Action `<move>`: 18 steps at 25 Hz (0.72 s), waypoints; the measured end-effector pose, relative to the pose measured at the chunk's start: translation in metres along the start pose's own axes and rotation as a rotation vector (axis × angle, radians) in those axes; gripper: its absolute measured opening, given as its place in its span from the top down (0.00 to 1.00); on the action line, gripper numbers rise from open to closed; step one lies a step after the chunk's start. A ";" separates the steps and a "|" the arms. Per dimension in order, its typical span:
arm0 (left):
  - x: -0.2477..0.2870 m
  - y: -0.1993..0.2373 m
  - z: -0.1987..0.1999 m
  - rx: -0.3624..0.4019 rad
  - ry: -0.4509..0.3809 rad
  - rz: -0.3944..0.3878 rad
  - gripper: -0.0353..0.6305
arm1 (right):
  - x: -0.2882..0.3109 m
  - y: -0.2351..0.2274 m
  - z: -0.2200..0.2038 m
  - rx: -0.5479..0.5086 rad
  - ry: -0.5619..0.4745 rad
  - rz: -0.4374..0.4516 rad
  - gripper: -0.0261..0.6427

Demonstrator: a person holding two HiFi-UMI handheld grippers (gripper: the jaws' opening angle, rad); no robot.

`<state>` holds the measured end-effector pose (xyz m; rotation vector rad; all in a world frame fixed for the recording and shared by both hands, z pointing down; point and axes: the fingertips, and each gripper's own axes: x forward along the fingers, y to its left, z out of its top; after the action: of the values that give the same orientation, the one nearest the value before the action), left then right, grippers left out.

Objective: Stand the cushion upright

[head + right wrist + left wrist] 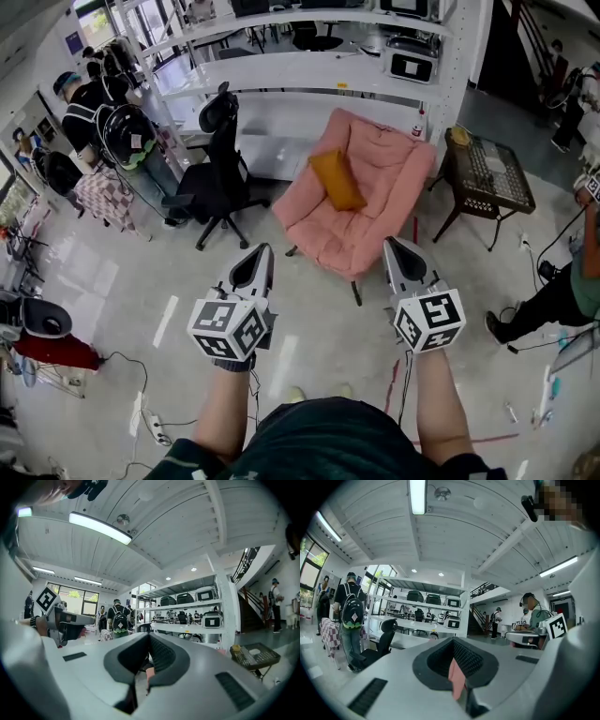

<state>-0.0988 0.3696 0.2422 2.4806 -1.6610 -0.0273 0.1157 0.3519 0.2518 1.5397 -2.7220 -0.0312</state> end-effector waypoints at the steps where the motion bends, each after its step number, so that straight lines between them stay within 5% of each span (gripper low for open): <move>1: 0.003 -0.003 0.000 0.003 -0.001 0.002 0.94 | -0.001 -0.004 -0.001 0.000 -0.001 0.001 0.96; 18: 0.027 -0.017 -0.010 0.014 0.009 0.028 0.94 | 0.002 -0.031 -0.013 0.007 0.003 0.038 0.95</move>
<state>-0.0719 0.3517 0.2514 2.4631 -1.6976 -0.0013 0.1415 0.3341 0.2643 1.4886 -2.7509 -0.0194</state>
